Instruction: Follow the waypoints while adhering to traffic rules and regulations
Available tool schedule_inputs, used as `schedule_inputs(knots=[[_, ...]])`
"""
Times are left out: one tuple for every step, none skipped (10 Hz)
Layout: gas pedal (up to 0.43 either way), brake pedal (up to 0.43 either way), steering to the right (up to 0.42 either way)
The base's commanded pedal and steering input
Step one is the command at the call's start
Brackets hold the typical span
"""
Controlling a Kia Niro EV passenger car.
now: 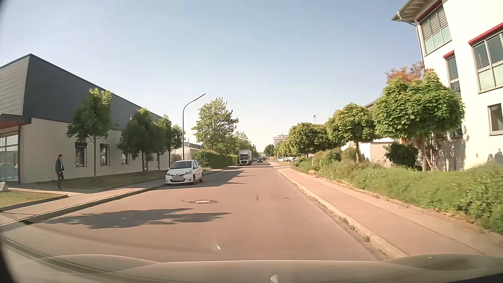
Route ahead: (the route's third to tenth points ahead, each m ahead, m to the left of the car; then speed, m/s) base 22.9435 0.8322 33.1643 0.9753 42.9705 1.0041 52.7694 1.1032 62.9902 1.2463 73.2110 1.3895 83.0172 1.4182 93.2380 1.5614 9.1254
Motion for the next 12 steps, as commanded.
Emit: schedule_inputs(knots=[[0.000,0.000,0.003],[0.000,0.000,0.003],[0.000,0.000,0.004],[0.000,0.030,0.003],[0.000,0.073,0.004],[0.000,0.049,0.003],[0.000,0.024,0.003],[0.000,0.006,0.003],[0.000,0.000,0.003],[0.000,0.000,0.003],[0.000,0.000,0.002],[0.000,0.000,0.000]])
